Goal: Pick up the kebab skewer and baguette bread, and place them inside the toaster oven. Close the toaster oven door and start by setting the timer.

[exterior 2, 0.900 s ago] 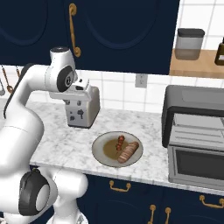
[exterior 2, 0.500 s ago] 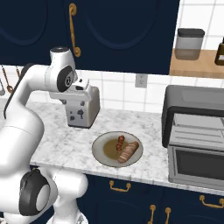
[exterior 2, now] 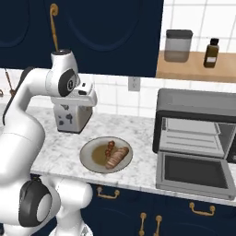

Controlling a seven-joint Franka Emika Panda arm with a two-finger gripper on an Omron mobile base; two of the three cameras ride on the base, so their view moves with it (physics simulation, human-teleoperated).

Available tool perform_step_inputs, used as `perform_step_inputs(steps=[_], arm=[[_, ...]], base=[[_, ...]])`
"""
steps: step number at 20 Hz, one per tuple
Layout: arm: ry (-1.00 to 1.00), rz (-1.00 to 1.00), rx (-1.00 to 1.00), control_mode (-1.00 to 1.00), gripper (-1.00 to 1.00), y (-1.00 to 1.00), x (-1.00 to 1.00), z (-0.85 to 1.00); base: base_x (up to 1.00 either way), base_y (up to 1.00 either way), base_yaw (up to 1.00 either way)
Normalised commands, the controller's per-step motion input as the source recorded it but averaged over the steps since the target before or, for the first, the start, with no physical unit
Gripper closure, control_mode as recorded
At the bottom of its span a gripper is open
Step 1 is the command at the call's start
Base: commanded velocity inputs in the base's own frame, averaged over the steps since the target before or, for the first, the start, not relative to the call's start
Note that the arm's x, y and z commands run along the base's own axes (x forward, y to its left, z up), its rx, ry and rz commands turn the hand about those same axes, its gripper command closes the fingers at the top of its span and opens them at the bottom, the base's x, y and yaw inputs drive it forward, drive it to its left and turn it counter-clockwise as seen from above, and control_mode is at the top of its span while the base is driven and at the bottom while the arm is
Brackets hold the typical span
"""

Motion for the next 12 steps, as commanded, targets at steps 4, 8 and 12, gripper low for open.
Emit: perform_step_inputs(steps=[4, 8, 12], arm=[[0.00, 0.00, 0.00, 1.00, -1.00, 0.00, 0.00, 0.00], [0.00, 0.00, 0.00, 1.00, -1.00, 0.00, 0.00, 0.00], [0.00, 0.00, 0.00, 1.00, -1.00, 0.00, 0.00, 0.00]], base=[[0.00, -0.77, 0.00], [0.00, -0.81, 0.00], [0.00, -0.45, 0.00]])
